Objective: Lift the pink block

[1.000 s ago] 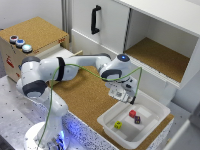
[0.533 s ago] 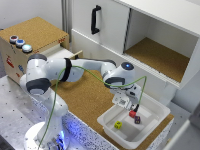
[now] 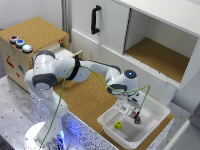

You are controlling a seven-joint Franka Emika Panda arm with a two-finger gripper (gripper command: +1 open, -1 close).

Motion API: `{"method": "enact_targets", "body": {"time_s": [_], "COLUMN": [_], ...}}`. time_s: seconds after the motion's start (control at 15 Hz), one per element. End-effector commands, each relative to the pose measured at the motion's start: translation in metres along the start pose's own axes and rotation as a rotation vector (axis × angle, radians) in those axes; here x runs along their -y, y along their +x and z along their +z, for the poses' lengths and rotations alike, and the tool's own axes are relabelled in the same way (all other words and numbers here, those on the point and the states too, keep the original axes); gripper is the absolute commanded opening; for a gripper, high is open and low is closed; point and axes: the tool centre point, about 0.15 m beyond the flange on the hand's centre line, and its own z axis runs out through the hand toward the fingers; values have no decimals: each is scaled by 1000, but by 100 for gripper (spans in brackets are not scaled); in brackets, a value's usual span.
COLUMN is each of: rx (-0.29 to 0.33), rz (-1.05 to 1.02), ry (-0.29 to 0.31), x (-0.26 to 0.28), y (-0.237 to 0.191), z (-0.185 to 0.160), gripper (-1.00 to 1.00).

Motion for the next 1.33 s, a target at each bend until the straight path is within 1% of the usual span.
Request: {"method": "enact_targets", "body": {"time_s": [0.0,0.2,0.27,0.33,0.67,0.93,1.07,1.27], "rx": [13,21,17,8,-1,9,7,-10], "rz": [-29,-30,-28,-19,5,6,12,18], "ry": [99,111,106,94,53,43,28,12], "x": [-14,-13,-13,-15,-15,-10,-9,-6], "y": [28,33,33,32,21,17,16,18], "z": [47,57,57,57,54,50,43,23], "gripper": [100,100,100,-100,-100,-100,-100,-100]}}
